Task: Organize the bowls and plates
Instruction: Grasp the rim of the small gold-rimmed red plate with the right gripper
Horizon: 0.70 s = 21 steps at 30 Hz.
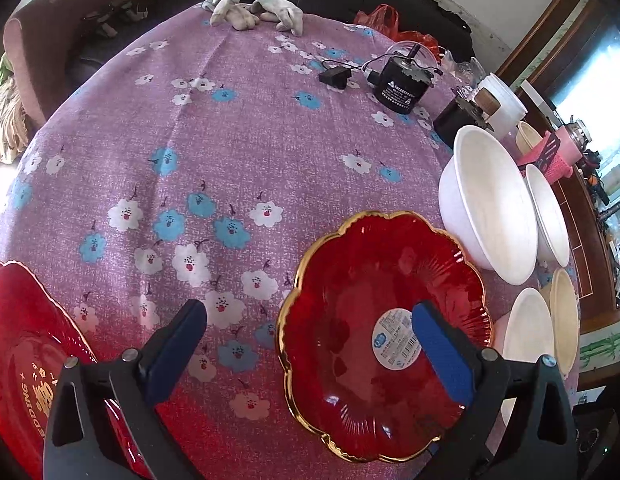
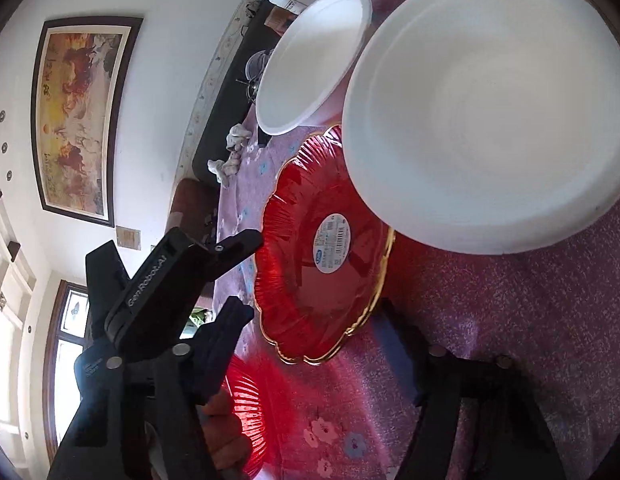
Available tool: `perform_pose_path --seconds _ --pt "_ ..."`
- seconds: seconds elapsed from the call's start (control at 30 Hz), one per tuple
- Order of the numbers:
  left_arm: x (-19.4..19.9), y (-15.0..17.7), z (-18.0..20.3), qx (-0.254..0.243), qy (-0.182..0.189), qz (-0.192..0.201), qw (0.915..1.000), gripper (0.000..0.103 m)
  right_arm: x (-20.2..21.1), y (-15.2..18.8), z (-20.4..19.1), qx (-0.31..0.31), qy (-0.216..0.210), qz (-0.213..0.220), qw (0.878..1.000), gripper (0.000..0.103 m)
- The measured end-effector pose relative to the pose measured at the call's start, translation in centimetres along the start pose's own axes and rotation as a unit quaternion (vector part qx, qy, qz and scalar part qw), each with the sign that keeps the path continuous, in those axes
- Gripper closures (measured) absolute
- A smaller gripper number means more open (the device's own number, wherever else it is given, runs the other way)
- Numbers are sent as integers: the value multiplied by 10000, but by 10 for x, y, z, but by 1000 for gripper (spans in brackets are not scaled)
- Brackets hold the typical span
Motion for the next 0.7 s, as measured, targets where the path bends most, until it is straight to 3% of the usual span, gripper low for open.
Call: perform_pose_path --seconds 0.17,0.2,0.27,0.4,0.53,0.7 --pt "4 0 4 -73 48 87 9999 14 -4 -6 5 8 46 8 10000 56" --pt "4 -1 4 -78 54 104 9999 18 -5 -7 7 6 94 5 10000 66" --pt "1 0 3 2 240 64 9997 37 -7 -11 13 -44 256 24 9997 86" --pt "-10 3 0 172 444 -100 9988 52 -9 -13 15 -33 273 11 9996 86" --pt "-9 3 -2 146 366 -45 9992 60 -10 -13 15 -19 280 13 9996 86" --pt "-7 4 -10 165 160 -24 9997 80 -10 -12 15 24 303 24 9995 86"
Point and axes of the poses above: each gripper's, at about its wrist camera, not at the fingertips, and x roughly against the way its jaws point, z to its right, y to its underside, the point moved 5 cm from there along -x, roughly the way its jaws point, and after that the axes turned 15 degrees about -x, right-handed, at the moved point
